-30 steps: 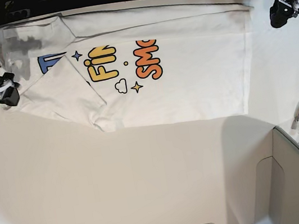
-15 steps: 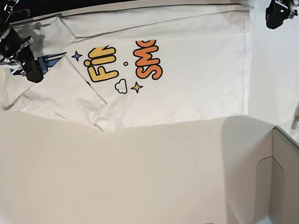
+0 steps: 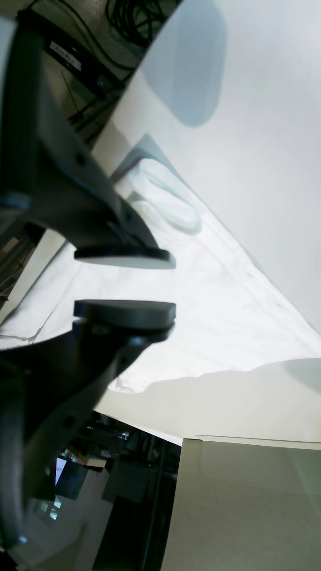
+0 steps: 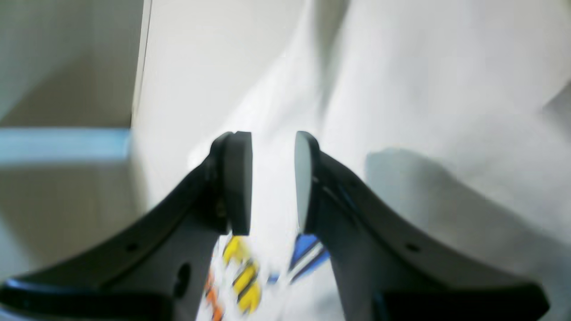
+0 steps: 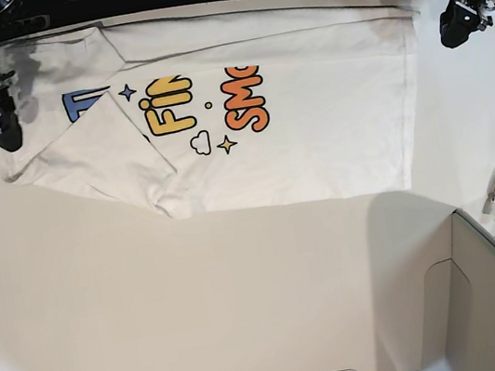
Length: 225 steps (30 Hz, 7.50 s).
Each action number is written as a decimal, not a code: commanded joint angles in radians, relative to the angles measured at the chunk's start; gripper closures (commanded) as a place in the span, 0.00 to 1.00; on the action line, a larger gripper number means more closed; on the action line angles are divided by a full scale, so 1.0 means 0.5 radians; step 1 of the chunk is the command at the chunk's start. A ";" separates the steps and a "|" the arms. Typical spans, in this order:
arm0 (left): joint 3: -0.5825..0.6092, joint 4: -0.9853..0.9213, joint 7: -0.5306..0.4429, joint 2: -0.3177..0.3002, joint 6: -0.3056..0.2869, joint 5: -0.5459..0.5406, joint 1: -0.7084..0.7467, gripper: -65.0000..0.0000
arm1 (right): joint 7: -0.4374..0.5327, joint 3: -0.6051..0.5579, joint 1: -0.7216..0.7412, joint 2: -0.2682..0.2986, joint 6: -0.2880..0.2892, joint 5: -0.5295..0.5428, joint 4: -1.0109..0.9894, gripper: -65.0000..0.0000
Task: Layout the t-shirt on the table in an organized manner, then fold the t-shirt properly
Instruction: 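Move the right gripper down to the folded sleeve near the blue print, then lower the left gripper to the shirt hem corner near the orange print, then grasp the shirt edge with both grippers at its two ends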
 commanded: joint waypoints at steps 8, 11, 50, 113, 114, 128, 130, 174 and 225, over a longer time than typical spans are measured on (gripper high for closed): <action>0.000 0.027 0.054 -0.031 0.047 -0.110 0.005 0.75 | -0.002 0.061 0.189 0.174 0.013 0.000 -0.240 0.75; 0.074 0.024 0.054 -0.040 0.050 -0.110 0.005 0.67 | -0.002 0.024 0.247 0.174 0.013 -0.004 -0.341 0.75; 0.117 0.024 0.054 -0.040 0.050 -0.107 -0.063 0.67 | 0.011 -0.138 0.573 0.199 0.016 -0.538 -0.387 0.75; 1.262 -1.228 -0.078 -0.402 0.047 0.326 -1.511 0.66 | 0.002 -0.482 0.563 0.214 0.019 -0.528 -0.755 1.00; 1.308 -1.228 -0.108 -0.411 0.044 0.360 -1.520 0.66 | 0.002 -0.482 0.560 0.214 0.019 -0.528 -0.755 1.00; 1.872 -1.360 -0.743 -0.681 0.038 0.802 -1.545 0.66 | -0.002 -0.482 0.557 0.217 0.019 -0.528 -0.755 1.00; 1.891 -1.485 -0.826 -0.678 0.035 0.808 -1.588 0.66 | -0.002 -0.482 0.557 0.217 0.019 -0.528 -0.755 1.00; 1.884 -1.731 -0.955 -0.365 -0.254 0.808 -1.609 1.00 | -0.002 -0.491 0.560 0.199 0.019 -0.528 -0.758 1.00; 1.179 -0.003 -0.476 -0.506 -0.257 0.799 -0.900 1.00 | -0.091 -0.485 0.376 0.275 0.035 0.174 -0.460 0.68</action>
